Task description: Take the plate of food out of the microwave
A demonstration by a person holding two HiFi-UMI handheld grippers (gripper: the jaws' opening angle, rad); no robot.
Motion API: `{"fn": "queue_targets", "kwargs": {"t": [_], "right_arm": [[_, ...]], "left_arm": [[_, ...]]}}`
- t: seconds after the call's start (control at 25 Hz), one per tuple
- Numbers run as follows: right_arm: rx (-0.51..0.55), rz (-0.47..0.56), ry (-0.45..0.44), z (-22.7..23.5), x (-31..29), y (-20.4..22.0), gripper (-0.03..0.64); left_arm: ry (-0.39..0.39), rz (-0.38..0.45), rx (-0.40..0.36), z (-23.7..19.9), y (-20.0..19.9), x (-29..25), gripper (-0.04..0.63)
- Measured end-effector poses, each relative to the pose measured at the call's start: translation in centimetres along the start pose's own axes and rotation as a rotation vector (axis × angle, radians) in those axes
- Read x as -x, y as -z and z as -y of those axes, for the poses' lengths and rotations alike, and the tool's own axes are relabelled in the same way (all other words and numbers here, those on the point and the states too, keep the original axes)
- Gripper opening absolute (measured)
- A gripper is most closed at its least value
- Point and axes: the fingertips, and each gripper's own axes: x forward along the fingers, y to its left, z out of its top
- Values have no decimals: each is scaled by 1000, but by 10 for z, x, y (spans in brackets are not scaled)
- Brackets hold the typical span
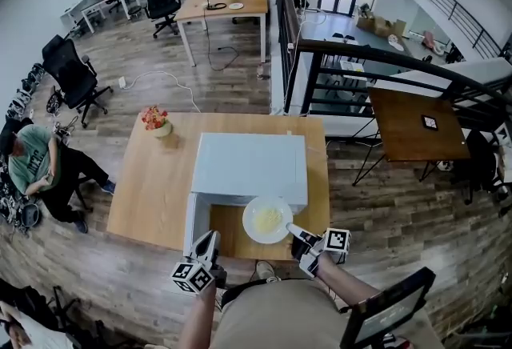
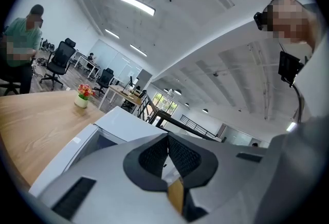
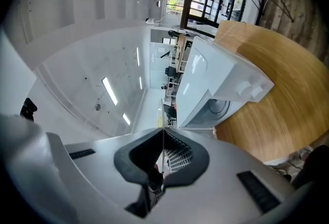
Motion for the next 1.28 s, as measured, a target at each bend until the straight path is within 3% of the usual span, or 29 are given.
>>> {"fn": "queue_targets", "kwargs": {"t": [0.2,0.6,0.84,1.28], "right_arm": [[16,62,-2,-26,8,-25,14],[66,212,-73,-82,3,-114,14],[56,224,-48,-80,5,-109,14],[135,191,12,-53,21,-90,14]], "left_arm": [[-3,-42,-61,6,7,-9,5],[45,16,-68,14,-35,-43,5],[85,25,-49,30,-53,-42,5],[88,-12,-105,30,-34,-54,5]]}}
